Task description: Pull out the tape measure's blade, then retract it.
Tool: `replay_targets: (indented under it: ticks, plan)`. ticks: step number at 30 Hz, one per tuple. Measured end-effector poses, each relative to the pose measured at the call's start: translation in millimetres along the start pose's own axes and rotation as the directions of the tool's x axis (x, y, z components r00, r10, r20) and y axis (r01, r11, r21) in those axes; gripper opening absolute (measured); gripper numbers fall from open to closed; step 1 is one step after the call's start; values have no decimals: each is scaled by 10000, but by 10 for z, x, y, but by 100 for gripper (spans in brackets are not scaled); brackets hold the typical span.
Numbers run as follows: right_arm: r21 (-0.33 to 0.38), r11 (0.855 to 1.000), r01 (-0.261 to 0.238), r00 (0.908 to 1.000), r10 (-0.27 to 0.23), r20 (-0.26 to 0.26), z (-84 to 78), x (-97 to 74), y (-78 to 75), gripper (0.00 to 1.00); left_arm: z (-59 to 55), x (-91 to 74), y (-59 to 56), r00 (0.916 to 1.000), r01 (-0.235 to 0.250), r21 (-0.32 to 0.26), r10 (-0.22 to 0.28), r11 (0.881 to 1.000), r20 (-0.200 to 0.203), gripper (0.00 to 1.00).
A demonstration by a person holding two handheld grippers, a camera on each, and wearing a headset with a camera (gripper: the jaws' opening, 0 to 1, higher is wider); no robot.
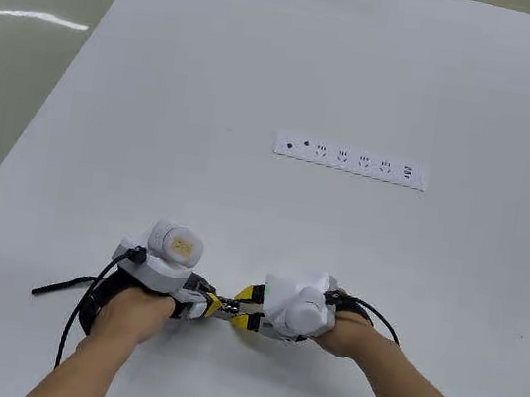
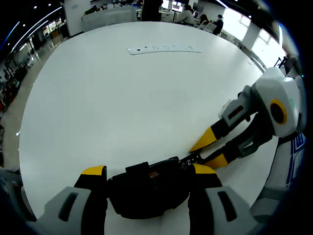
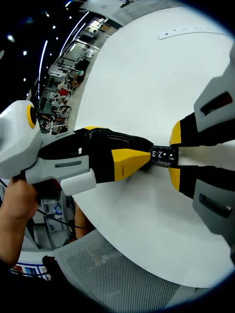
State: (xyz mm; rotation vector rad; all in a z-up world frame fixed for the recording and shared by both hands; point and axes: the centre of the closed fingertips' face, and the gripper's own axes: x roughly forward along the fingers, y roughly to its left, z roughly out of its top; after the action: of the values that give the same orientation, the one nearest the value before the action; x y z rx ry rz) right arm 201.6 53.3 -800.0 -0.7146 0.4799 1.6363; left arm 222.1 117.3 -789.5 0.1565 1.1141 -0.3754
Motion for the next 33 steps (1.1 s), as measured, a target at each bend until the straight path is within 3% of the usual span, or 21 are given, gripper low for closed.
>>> replay_targets:
  ticks: [33]
  plan:
    - [-234,9997,-10,9999,13,145,120,128,-28,13,-11,-12,45,10000,18,-280,-16,9996,58,64]
